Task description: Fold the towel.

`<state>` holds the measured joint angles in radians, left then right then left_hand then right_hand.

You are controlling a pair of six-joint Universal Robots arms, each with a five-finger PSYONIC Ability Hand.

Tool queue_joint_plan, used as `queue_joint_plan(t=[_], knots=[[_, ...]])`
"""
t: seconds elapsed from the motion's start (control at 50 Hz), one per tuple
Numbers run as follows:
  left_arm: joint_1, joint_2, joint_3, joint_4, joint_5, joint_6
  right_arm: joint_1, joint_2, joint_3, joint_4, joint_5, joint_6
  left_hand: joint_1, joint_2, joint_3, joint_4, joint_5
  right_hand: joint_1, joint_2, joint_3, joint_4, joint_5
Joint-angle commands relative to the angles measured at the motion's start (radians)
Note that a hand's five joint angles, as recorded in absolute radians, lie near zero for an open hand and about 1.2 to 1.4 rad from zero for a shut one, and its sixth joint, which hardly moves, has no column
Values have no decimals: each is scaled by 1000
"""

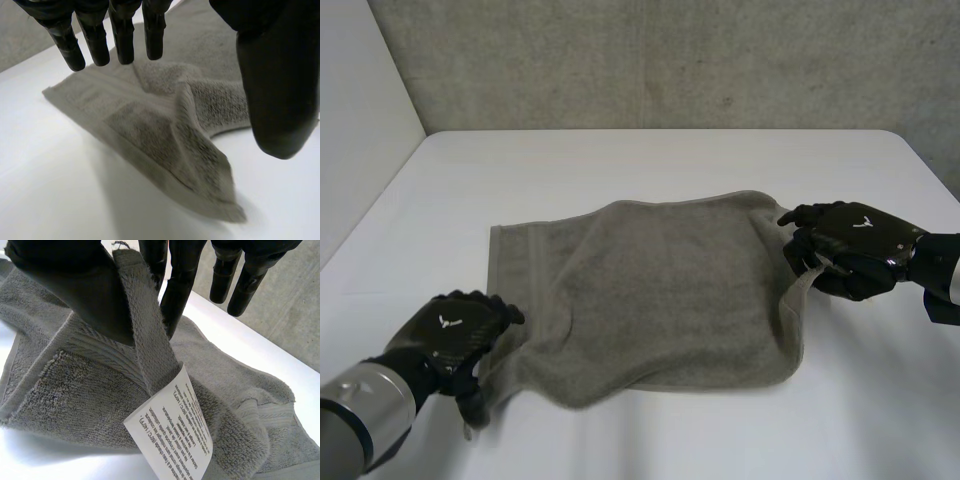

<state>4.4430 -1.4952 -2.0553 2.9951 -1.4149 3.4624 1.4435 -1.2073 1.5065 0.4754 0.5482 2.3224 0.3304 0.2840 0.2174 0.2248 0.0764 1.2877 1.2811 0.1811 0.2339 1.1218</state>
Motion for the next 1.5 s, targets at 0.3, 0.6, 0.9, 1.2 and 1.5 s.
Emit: queue_joint_plan(t=[0.3,0.6,0.9,1.2,1.5], knots=[[-226,-175,15,151,-358,-118,2,0,12,0,-1,-9,-149,-103,-43,-50,-70,54,60,-7,-59,45],[-221,-266,27,277,-426,-108,3,0,20,-1,-2,-15,-149,-103,-43,-50,-70,54,60,-7,-59,45],[-203,-205,55,289,-424,-74,2,0,21,-7,-1,-15,-114,-68,-43,-50,-34,54,60,-7,-59,45],[-143,-184,53,303,-407,-5,5,0,26,-9,-1,-14,-114,-68,-43,-50,-34,54,60,-7,-59,45],[-114,-186,-2,291,-288,4,5,0,29,-9,-1,-14,-61,-15,-43,-50,18,51,58,-7,-59,42]])
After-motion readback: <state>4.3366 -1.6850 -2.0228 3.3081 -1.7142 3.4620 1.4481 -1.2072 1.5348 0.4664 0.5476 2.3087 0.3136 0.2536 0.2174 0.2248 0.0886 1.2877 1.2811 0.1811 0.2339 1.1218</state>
